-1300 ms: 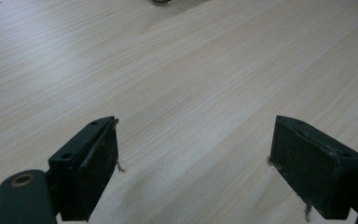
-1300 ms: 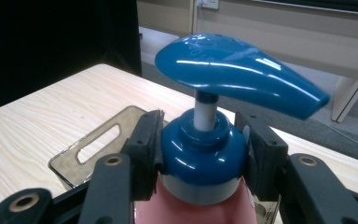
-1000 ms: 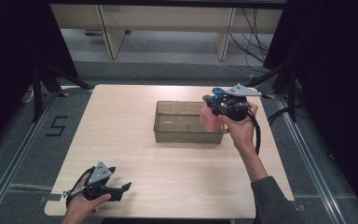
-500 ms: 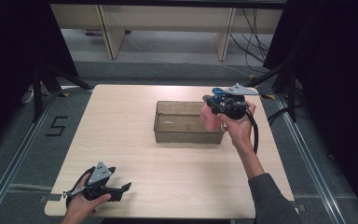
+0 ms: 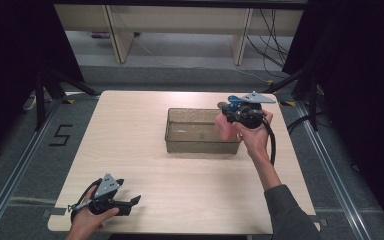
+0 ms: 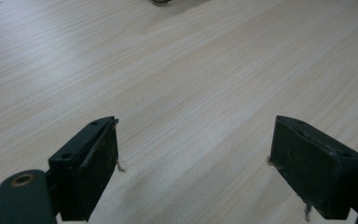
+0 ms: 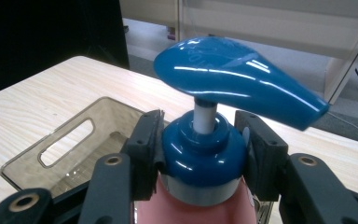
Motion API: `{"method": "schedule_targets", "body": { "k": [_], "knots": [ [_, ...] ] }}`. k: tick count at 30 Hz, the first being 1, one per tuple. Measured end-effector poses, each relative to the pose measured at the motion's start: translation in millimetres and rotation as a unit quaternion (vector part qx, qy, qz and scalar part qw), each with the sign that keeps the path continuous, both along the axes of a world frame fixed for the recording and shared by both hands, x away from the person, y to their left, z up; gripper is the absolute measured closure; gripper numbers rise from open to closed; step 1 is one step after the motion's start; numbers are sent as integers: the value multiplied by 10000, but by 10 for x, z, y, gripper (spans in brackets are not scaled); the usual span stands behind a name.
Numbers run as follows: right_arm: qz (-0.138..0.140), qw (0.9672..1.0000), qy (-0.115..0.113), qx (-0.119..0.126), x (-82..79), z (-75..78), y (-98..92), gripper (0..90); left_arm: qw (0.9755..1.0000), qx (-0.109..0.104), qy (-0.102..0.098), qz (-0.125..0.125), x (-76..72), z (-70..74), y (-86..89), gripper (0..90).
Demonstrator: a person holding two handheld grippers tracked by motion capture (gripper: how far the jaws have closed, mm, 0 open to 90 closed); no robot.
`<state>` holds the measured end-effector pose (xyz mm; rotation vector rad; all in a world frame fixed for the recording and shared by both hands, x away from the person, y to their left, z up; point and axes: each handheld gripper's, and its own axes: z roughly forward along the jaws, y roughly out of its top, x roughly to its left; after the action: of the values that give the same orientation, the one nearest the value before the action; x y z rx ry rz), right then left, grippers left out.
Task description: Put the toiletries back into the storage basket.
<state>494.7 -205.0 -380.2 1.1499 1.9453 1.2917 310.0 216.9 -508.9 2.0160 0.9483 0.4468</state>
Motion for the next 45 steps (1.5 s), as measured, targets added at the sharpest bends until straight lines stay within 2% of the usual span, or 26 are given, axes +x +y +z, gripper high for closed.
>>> {"method": "schedule_targets", "body": {
  "k": [1,2,4,5,6,9,10,11,15,17,18,19,20,21,23,25,27,28,29,31,32,34,41,43,44,45],
  "knots": [
    [-16,10000,-36,-36,6,-10,-3,537,10000,-18,13,-1,-1,0,-2,148],
    [-43,10000,13,-21,-1,-16,-1,537,10000,43,22,22,-2,10,1,149],
    [-43,10000,48,-41,7,-35,-8,537,10000,28,2,-27,9,5,6,149],
    [-21,10000,0,-85,15,-48,-16,537,10000,27,0,-13,4,1,5,149],
    [-45,9999,115,0,9,-58,-7,537,10000,30,0,-18,2,1,5,149],
    [-55,10000,62,-34,20,-93,-9,537,10000,24,1,-21,10,7,5,149],
    [-35,9999,125,55,19,-106,-2,537,10000,30,5,-20,6,6,5,149],
    [-56,9999,79,-50,21,-116,-14,536,10000,14,23,27,-7,5,-3,148],
    [-47,9998,183,2,23,-151,-12,537,10000,33,3,4,5,7,3,148],
    [-42,9999,152,31,33,-180,-14,537,10000,39,-7,-14,2,0,3,148],
    [-51,9999,117,-49,34,-185,-22,537,10000,-6,12,0,0,-2,-2,148],
    [-68,9998,205,22,23,-192,-21,537,10000,-14,24,3,3,1,-2,149],
    [-137,9998,120,22,29,-216,-12,537,10000,-9,6,-26,9,2,-1,149],
    [-50,9998,144,-89,33,-217,-32,537,10000,-23,8,-14,4,-2,-4,148],
    [-120,9998,172,-7,24,-242,-11,536,10000,26,11,-19,0,-2,0,149],
    [-37,9998,168,-85,32,-259,-27,537,10000,-11,15,-15,8,1,0,149],
    [-46,9999,160,-8,32,-281,-20,537,10000,-6,10,7,2,-3,-5,148],
    [-33,9998,202,-83,29,-285,-31,537,10000,16,18,-34,2,-4,0,149],
    [-86,9994,343,65,16,-299,-14,537,10000,-2,17,7,0,-4,-4,149],
    [-48,9997,238,-55,29,-321,-33,537,10000,-7,14,9,4,-1,-4,148],
    [-69,9994,329,18,20,-324,-25,537,10000,-5,16,7,4,-2,-5,149],
    [-64,9996,286,21,27,-354,-35,536,10000,10,16,4,0,-4,-2,149],
    [-97,9993,361,9,4,-409,-34,537,10000,-13,17,13,0,-3,-4,149],
    [-72,9996,266,-53,6,-426,-44,537,10000,-1,10,1,5,0,-3,148],
    [-60,9991,418,0,-6,-426,-42,537,10000,-11,12,14,2,-3,-4,148],
    [-49,9994,335,-29,4,-444,-49,536,10000,-9,12,17,-1,-4,-4,149]
  ]
}}
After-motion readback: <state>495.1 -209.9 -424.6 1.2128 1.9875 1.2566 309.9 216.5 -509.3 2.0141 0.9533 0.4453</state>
